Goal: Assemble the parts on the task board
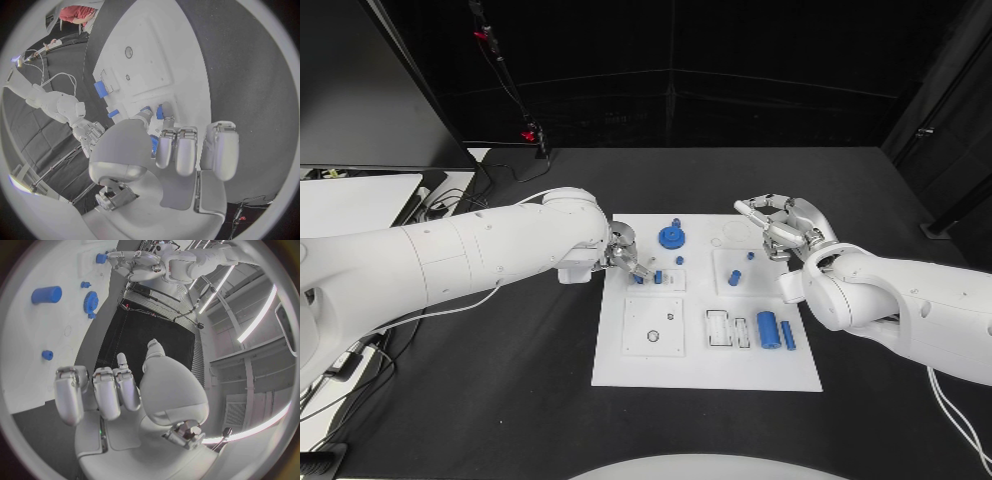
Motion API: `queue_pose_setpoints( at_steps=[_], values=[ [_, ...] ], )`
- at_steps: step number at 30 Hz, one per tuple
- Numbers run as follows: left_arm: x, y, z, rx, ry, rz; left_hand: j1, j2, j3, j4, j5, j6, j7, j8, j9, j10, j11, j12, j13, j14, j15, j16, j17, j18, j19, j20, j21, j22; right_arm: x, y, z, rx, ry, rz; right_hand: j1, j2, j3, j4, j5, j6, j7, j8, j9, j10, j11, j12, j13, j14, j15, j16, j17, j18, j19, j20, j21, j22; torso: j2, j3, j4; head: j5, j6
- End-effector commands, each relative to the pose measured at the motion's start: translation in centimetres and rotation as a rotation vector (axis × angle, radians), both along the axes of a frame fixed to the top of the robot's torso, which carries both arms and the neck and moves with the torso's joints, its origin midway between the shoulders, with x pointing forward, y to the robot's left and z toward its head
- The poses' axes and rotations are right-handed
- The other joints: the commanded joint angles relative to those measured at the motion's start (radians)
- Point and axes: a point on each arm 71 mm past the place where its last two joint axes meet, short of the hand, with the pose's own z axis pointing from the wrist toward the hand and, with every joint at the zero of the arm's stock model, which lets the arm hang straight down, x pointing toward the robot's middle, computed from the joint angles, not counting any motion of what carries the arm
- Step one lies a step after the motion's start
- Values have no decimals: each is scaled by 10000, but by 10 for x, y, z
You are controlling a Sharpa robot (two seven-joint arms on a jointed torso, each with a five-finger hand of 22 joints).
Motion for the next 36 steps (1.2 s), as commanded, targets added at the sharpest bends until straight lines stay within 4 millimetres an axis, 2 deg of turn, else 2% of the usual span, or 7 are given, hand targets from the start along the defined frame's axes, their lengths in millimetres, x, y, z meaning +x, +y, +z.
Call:
queue_pose_setpoints(
  at_steps=[1, 10, 36],
  values=[
    [-2, 5, -9, 294, -13, 36, 35, 55, -70, 3, 79, -40, 25, 35, 10, 1079, 7, 14, 2627, 1051, 64, 8, 2635, 105, 88, 61, 48, 2273, 0, 1, 1, 17, -37, 4, -2, 147, -10, 63, 50, 90, 568, 6, -22, 1059, 76, 33, 2633, 1021, 65, 25, 2635, 91, 550, 66, -50, 2396, -1, -3, 2, -7, -7],
    [-2, 4, -8, 126, -110, -6, 147, 81, -125, 9, 221, -35, -6, 143, 57, 1079, -24, 14, 2627, 1051, 36, 8, 2635, 95, 129, 43, 79, 2287, 1, 1, 1, 10, 0, -3, -2, 147, -10, 63, 50, 90, 568, 6, -22, 1059, 76, 33, 2633, 1021, 65, 25, 2635, 91, 550, 66, -50, 2396, -2, 6, -5, 3, -31],
    [-2, 9, -8, -26, -196, 29, 121, 111, -297, 22, 253, 17, -40, 364, 179, 1079, -58, 14, 2627, 1051, 5, 8, 2635, 93, 142, 15, 87, 2291, 1, 1, 0, 13, 14, 13, 3, 157, -6, 61, 55, 97, 571, 6, -30, 1059, 78, 33, 2633, 1021, 67, 25, 2635, 93, 543, 68, -56, 2392, -4, 3, 7, -22, -42]
  ],
)
